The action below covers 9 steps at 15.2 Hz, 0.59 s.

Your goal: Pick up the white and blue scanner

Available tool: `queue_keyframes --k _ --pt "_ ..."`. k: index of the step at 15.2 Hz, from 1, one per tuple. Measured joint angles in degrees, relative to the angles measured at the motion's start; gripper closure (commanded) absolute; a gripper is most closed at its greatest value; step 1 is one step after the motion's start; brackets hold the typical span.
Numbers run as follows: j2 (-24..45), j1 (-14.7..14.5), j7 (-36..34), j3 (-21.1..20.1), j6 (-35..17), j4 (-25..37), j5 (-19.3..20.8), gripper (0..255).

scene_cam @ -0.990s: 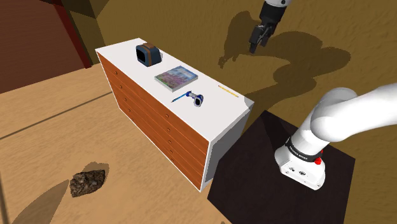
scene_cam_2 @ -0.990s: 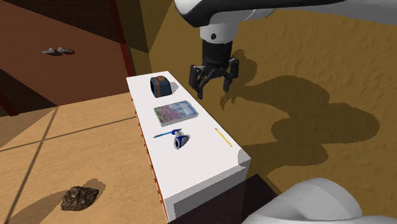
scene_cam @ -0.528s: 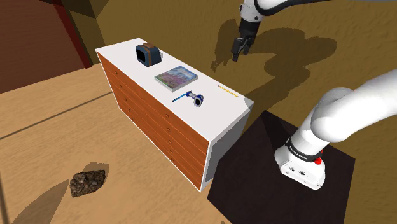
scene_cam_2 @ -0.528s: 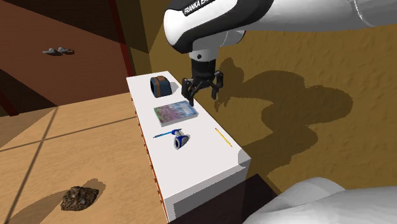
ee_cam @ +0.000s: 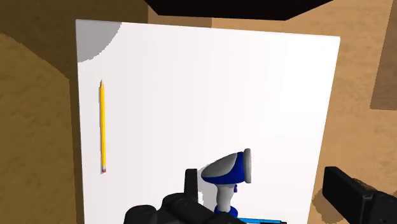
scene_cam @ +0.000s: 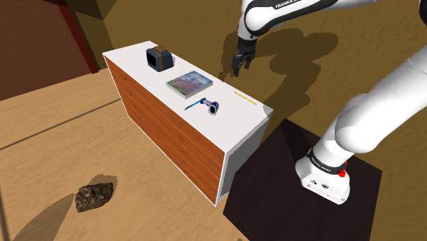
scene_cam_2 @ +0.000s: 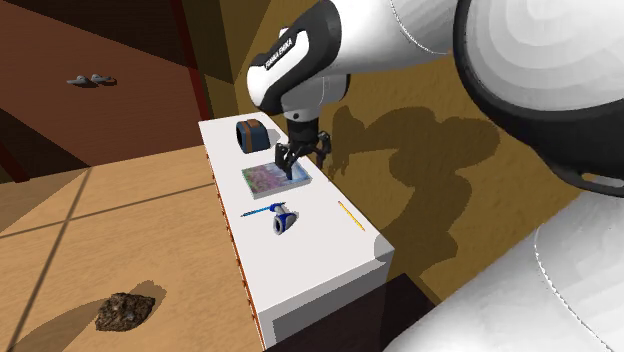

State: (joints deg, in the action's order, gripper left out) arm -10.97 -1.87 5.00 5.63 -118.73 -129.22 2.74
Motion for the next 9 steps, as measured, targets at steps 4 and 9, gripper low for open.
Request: queue_keyframes --k 4,9 --pt "8.93 -0.29 1.38 0.14 -3.25 4.34 -1.06 0" --pt "20.19 -0.32 3.14 -0.05 -6.11 11.01 -2.46 0"
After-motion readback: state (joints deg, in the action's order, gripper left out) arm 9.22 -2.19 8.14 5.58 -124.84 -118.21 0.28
